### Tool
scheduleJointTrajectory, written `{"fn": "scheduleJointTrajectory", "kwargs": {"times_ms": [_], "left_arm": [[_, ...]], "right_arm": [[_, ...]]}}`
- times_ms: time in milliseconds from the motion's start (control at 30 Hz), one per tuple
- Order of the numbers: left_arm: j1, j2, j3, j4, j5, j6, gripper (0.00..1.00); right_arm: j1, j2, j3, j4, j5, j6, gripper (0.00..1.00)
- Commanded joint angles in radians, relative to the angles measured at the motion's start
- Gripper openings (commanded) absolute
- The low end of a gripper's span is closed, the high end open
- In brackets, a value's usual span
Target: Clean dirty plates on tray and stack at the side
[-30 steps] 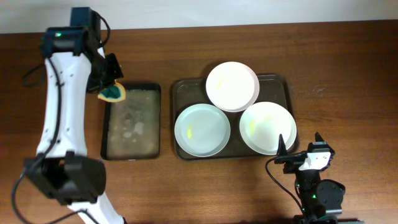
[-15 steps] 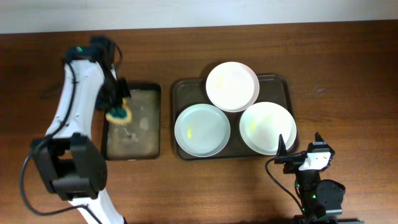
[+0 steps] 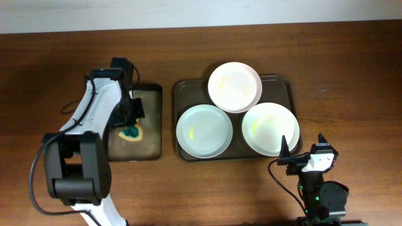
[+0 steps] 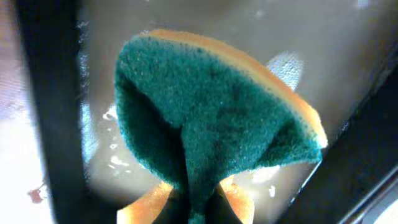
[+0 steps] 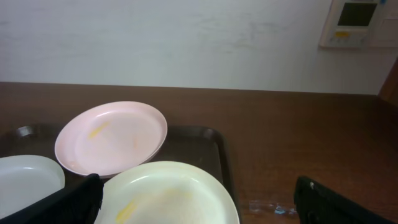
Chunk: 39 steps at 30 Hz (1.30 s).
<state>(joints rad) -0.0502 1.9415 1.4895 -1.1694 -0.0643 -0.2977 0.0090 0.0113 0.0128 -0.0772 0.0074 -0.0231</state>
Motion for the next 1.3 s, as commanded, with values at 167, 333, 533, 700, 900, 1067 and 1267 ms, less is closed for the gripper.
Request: {"fn": "scheduleJointTrajectory", "kwargs": {"times_ms": [167, 333, 533, 700, 900, 1067, 1267], "left_arm": [[0.016, -0.159, 0.355, -0.172, 0.01, 0.016, 0.0], [0.01, -0.127, 0.038, 0.044, -0.008, 0.015, 0.0], [0.016, -0.103, -0.07, 0.11, -0.013, 0.076, 0.0], [0.019, -0.159, 0.349, -0.163, 0.019, 0.09, 0.0], [0.003, -0.226, 0.534, -0.211, 0.269, 0.084, 0.0], [-0.102, -0.212, 0.457, -0.222, 0.357, 0.033, 0.0], [-0.269, -0.187, 0.136, 0.026, 0.357, -0.077, 0.0]], "right_arm": [[-0.005, -0.008, -0.007, -0.004, 0.005, 0.004, 0.98], [-0.005, -0.008, -0.007, -0.004, 0.005, 0.004, 0.98], [-0.005, -0.008, -0.007, -0.004, 0.005, 0.004, 0.98], [-0.005, -0.008, -0.007, -0.004, 0.005, 0.004, 0.98], [-0.005, -0.008, -0.007, -0.004, 0.005, 0.004, 0.98], [-0.005, -0.008, -0.007, -0.004, 0.005, 0.004, 0.98], [-0.005, -0.008, -0.007, -0.004, 0.005, 0.004, 0.98]]}}
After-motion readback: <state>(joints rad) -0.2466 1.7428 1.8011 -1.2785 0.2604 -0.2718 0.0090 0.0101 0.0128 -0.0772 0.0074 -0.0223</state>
